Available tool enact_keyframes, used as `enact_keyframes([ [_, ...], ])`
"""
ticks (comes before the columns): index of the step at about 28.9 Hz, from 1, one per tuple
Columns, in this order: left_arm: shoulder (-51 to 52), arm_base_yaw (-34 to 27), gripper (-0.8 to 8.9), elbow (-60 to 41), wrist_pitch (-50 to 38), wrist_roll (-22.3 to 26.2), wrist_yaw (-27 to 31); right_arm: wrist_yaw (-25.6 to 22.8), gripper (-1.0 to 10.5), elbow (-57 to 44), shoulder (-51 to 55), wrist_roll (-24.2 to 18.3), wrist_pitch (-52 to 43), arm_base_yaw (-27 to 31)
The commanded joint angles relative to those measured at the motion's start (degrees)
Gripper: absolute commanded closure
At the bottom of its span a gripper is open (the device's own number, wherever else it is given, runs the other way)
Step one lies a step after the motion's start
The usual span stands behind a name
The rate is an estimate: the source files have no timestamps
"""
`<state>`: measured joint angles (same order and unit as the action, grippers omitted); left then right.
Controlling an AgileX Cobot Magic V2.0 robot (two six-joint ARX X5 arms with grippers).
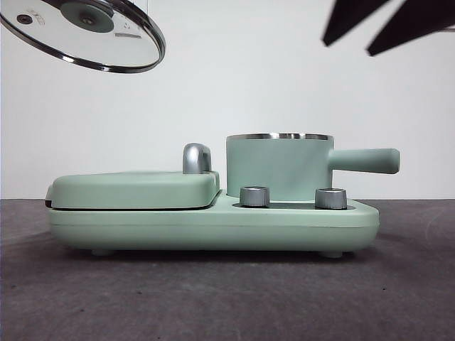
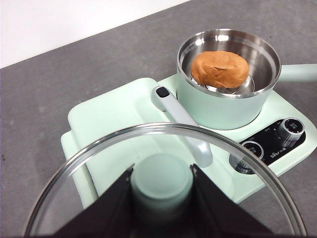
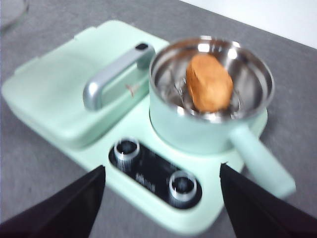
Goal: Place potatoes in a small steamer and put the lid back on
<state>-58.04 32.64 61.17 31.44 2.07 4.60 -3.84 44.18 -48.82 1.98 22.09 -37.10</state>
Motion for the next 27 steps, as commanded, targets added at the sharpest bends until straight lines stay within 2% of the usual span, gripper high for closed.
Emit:
enact_keyframes([
  [1, -1.6, 0.39, 7.99, 0.9, -2.54, -0.24, -1.66, -2.05, 5.9, -2.84, 5.2, 3.15, 0.9, -2.01],
  [5, -4.57, 0.74, 7.99, 0.9, -6.38, -0.22, -5.18, -6.08, 5.9, -7.19, 13.79, 6.58, 5.44, -4.39],
  [13, -13.9, 2.89, 7.99, 0.9, -19.71, -0.09, -7.89, -14.45, 5.9, -9.16, 24.98, 8.11, 19.69, -5.53],
  [21, -25.42, 6.03, 8.0, 1.88, -38.25, 1.36, -8.13, -16.52, 5.9, -9.16, 28.39, 8.31, 19.56, -5.51],
  [27, -34.58, 7.02, 8.0, 8.44, -41.35, 2.49, -8.13, -17.11, 5.9, -9.16, 28.33, 8.57, 19.56, -5.51],
])
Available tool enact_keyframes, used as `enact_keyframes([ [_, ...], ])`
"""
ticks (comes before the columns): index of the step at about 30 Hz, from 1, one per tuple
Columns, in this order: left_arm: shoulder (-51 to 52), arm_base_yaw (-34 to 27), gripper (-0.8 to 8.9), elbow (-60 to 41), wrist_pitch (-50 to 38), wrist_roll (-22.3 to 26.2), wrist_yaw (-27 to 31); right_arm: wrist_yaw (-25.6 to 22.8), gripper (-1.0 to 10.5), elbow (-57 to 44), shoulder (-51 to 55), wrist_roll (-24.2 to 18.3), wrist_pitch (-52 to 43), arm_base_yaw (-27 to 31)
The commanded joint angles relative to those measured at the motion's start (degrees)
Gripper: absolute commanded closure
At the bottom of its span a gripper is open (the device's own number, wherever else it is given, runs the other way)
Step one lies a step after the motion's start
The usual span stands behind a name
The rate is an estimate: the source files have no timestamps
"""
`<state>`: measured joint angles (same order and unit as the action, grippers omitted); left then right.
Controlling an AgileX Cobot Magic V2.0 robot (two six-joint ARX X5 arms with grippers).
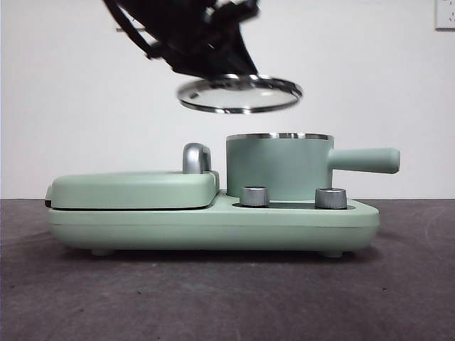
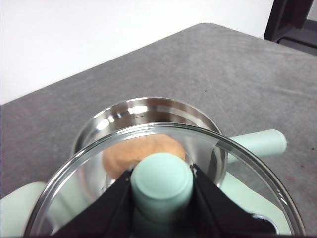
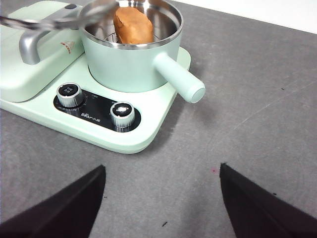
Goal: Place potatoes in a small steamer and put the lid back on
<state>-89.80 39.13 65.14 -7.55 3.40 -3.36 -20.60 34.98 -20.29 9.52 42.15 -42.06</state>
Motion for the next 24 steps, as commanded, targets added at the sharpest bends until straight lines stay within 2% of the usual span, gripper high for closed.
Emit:
enact_keyframes([
  [1, -4.37, 0.52, 8.0, 5.95, -2.38, 1.42, -0.17, -0.37, 5.9, 0.04, -0.2, 1.03, -0.5, -0.55],
  [12, -17.57, 0.48, 8.0, 19.3, -2.38, 2.62, -0.17, -0.37, 5.9, 0.04, -0.2, 1.03, -0.5, -0.55],
  [24, -21.81, -0.94, 8.0, 20.44, -4.07, 3.78, -0.17, -0.39, 5.9, 0.04, -0.2, 1.03, -0.5, -0.55],
])
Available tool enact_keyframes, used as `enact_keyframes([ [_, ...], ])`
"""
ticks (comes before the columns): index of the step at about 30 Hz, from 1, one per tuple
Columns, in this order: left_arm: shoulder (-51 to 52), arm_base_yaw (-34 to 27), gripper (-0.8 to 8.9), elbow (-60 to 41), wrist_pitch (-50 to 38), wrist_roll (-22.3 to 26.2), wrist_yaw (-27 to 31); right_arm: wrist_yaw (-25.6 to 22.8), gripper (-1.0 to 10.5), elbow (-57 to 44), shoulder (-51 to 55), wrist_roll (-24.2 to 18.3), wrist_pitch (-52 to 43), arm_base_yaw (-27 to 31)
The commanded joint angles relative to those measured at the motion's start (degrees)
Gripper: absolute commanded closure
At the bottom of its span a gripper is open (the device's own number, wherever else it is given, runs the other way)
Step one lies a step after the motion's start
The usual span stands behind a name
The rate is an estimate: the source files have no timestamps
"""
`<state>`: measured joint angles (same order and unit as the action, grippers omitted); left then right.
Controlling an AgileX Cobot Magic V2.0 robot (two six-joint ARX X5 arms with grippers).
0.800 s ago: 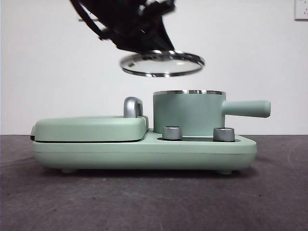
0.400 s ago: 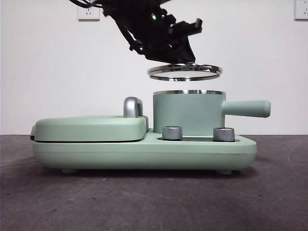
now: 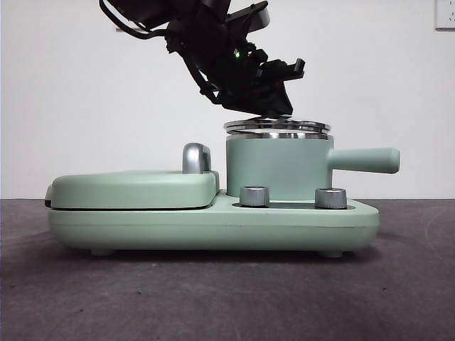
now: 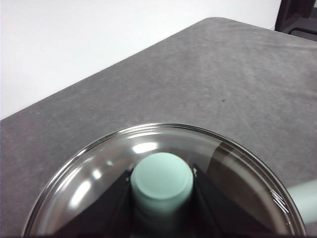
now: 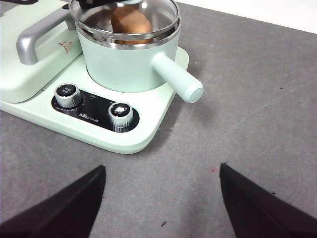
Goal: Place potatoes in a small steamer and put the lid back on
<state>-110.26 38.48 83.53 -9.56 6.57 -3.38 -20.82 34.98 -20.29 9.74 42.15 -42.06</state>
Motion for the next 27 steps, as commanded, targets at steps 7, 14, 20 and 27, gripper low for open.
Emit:
enact_keyframes([
  [7, -1.86, -1.09, 8.0, 2.05, -2.01, -1.27, -2.75, -0.24, 5.9, 0.04, -0.2, 0.81, -0.5, -0.55],
  [14, -1.86, -0.42, 8.0, 2.05, -1.95, -1.29, -3.32, -0.28, 5.9, 0.04, -0.2, 0.81, -0.5, -0.55],
  [20, -1.86, 0.07, 8.0, 2.03, -0.5, -1.2, -3.32, -0.28, 5.9, 0.04, -0.2, 0.81, -0.5, -0.55],
  [27, -3.32, 0.02, 8.0, 2.03, -1.18, -0.66, -3.32, -0.26, 5.9, 0.04, -0.2, 0.81, -0.5, -0.55],
])
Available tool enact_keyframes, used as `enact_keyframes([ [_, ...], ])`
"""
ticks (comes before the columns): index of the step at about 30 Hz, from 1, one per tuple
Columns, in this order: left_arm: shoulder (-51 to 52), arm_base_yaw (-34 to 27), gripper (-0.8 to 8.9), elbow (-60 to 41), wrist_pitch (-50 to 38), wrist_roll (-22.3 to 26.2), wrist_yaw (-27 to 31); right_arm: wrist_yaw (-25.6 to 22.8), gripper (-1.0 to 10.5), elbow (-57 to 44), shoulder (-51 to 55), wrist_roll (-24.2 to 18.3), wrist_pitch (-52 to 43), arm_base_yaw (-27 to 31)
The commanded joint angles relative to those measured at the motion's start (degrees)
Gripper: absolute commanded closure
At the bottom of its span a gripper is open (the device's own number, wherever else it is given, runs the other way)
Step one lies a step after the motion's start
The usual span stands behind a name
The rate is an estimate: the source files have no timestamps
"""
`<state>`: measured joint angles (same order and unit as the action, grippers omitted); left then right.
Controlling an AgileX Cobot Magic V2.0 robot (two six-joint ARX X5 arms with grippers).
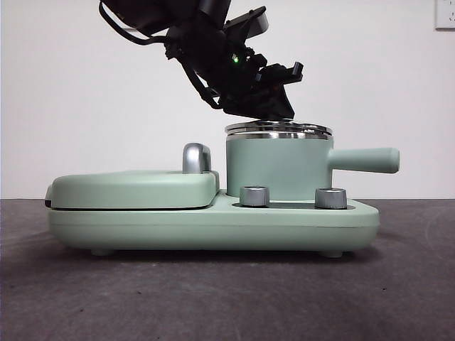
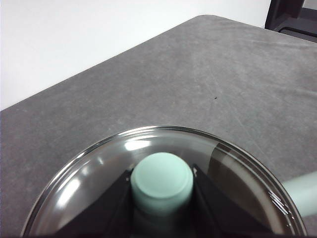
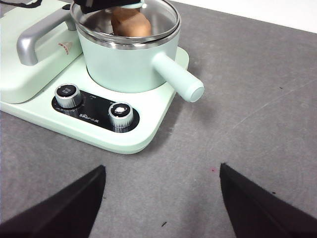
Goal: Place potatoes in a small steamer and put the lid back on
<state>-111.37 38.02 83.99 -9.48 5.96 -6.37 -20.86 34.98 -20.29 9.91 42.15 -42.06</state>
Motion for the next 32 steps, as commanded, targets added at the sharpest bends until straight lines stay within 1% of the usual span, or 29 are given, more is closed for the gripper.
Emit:
enact_keyframes([
  [1, -2.56, 0.44, 8.0, 1.57, -1.33, -0.04, -0.33, -0.22, 5.9, 0.04, -0.2, 0.63, -0.5, -0.55],
  [6, -4.98, 0.46, 8.0, 1.57, -1.38, -0.57, -0.33, -0.22, 5.9, 0.04, -0.2, 0.63, -0.5, -0.55],
  [15, -5.35, 1.05, 7.99, 1.57, 7.34, -0.85, -0.33, -0.24, 5.9, 0.04, -0.2, 0.61, -0.5, -0.55],
  [19, -5.25, 1.05, 7.99, 1.57, 8.48, -0.81, -0.33, -0.24, 5.9, 0.04, -0.2, 0.61, -0.5, -0.55],
  [21, -4.87, 0.98, 7.64, 1.57, 8.35, -0.9, -0.31, -0.22, 5.9, 0.04, -0.2, 0.61, -0.5, -0.55],
  [22, -4.55, 0.98, 7.31, 1.57, 8.35, -0.9, -0.31, -0.22, 5.9, 0.04, -0.2, 0.61, -0.5, -0.55],
  [24, -3.65, 0.98, 6.34, 1.57, 8.2, -0.87, -0.31, -0.22, 5.9, 0.04, -0.2, 0.61, -0.5, -0.55],
  [25, -3.15, 0.98, 6.11, 1.57, 8.2, -0.85, -0.31, -0.22, 5.9, 0.04, -0.2, 0.61, -0.5, -0.55],
  [32, 2.78, 0.92, 6.02, 1.57, 9.92, -0.87, -0.31, -0.2, 5.9, 0.04, -0.2, 0.61, -0.5, -0.55],
])
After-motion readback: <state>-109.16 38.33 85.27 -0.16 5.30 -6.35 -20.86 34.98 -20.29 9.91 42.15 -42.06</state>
